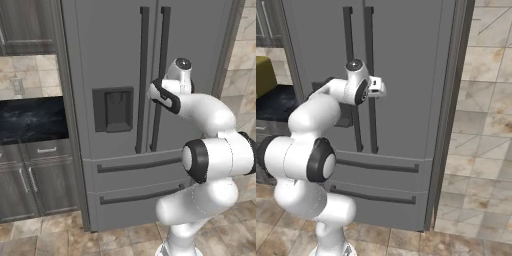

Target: Retrieve the butter from the fridge and place it on a plate on the dining table. Then retrieve the butter knife by the fridge and place it near the plate.

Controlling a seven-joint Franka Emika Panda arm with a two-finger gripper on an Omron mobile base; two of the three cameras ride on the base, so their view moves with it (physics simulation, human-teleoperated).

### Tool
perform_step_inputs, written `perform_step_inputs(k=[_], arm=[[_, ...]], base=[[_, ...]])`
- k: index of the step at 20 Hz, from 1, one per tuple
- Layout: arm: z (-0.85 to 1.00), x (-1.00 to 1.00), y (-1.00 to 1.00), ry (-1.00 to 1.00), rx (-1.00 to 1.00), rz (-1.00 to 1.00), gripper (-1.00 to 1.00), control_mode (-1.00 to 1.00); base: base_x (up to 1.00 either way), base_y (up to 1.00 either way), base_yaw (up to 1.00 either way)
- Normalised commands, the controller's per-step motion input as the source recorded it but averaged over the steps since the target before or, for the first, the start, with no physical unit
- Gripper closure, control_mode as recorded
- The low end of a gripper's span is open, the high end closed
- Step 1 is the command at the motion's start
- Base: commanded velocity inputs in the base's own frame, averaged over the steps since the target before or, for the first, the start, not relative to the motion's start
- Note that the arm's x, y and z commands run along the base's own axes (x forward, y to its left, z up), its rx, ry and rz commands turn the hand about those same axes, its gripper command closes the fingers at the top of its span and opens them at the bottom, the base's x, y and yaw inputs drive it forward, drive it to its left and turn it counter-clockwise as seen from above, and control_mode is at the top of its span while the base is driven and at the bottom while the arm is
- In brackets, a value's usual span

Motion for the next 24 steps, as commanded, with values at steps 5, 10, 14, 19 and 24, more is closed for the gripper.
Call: perform_step_inputs(k=[5,10,14,19,24], arm=[[-0.2,0.66,0.0,-0.06,0.0,0.0,-1.0,-1.0],[-0.19,0.43,-0.07,-0.12,0.02,0.0,-1.0,-1.0],[-0.21,0.48,0.0,-0.13,0.01,0.0,-1.0,-1.0],[-0.15,0.49,0.0,-0.08,0.01,0.01,-1.0,-1.0],[-0.04,0.38,0.0,0.0,0.0,0.03,1.0,-1.0]], base=[[0.0,0.0,0.0],[0.0,0.0,0.0],[0.0,0.0,0.0],[0.0,0.0,0.0],[0.0,0.0,0.0]])
